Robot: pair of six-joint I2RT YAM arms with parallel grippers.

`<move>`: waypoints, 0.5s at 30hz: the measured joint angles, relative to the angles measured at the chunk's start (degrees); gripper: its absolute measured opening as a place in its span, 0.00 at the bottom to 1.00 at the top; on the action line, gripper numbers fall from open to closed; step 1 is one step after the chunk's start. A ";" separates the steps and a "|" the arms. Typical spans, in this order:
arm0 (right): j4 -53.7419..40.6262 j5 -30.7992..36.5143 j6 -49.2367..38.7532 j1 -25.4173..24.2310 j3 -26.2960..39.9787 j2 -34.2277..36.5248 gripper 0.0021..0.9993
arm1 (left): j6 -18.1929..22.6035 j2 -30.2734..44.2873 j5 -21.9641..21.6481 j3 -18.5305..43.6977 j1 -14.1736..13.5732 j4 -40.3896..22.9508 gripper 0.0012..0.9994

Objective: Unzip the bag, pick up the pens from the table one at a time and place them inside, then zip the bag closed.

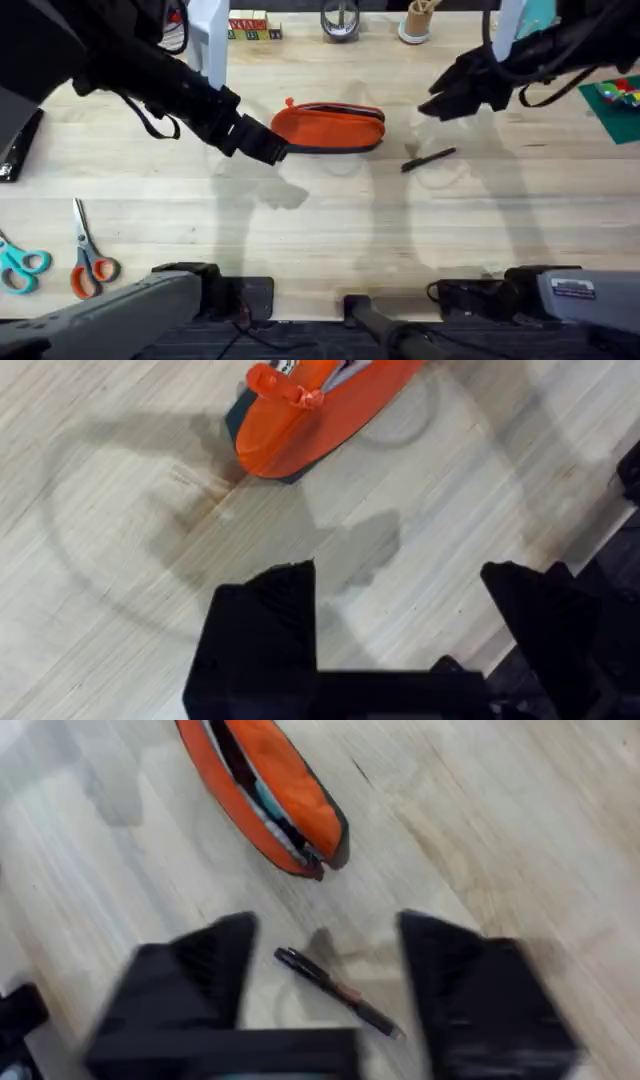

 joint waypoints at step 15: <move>4.48 -1.21 -11.15 0.65 0.00 3.55 0.03 | 0.00 0.00 0.00 -0.07 0.00 0.00 1.00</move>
